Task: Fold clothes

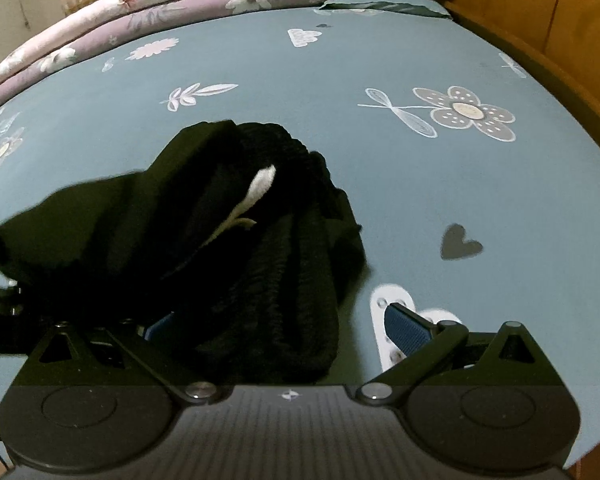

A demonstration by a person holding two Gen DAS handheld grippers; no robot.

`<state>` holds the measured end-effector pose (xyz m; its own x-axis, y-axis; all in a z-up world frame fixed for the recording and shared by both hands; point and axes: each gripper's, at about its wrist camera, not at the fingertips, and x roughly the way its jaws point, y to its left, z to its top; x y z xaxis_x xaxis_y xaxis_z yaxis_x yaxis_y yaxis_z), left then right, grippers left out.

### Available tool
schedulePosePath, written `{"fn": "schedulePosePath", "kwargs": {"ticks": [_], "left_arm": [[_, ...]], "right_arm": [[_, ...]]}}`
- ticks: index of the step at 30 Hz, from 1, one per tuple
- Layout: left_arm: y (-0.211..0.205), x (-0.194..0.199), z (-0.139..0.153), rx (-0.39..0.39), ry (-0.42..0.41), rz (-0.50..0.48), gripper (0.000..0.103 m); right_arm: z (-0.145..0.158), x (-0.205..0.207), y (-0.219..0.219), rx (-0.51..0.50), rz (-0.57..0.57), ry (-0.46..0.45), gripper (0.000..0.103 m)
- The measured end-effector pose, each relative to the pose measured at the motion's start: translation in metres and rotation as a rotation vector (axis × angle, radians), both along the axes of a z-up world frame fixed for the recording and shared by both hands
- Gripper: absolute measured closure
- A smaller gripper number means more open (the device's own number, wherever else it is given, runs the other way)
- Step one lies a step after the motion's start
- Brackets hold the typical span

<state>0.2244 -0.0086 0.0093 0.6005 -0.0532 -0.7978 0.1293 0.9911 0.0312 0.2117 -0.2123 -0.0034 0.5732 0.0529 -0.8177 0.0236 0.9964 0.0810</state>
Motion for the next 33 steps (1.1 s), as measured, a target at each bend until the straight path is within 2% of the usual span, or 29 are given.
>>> {"fn": "schedulePosePath", "kwargs": {"ticks": [10,18,20,23,26,29,33], "left_arm": [[0.025,0.047,0.008,0.074,-0.059,0.083,0.001],[0.031,0.029,0.020,0.022,-0.026,-0.004,0.001],[0.036,0.030,0.024,0.004,-0.026,-0.010,0.001],[0.047,0.031,0.030,0.003,-0.040,-0.007,0.001],[0.056,0.031,0.031,-0.013,-0.039,-0.015,0.001],[0.061,0.030,0.030,-0.018,-0.036,-0.029,0.001],[0.065,0.031,0.030,-0.032,-0.029,-0.060,0.001]], "right_arm": [[0.031,0.015,0.019,-0.013,0.049,-0.065,0.000],[0.064,0.016,0.039,-0.017,0.099,-0.132,0.000],[0.065,0.017,0.046,-0.010,0.121,-0.124,0.000],[0.054,0.020,0.056,0.028,0.156,-0.083,0.000],[0.028,0.027,0.062,0.028,0.145,0.003,0.000],[0.004,0.031,0.063,-0.022,0.115,0.073,0.000],[-0.011,0.024,0.062,-0.101,0.116,0.077,0.000]]}}
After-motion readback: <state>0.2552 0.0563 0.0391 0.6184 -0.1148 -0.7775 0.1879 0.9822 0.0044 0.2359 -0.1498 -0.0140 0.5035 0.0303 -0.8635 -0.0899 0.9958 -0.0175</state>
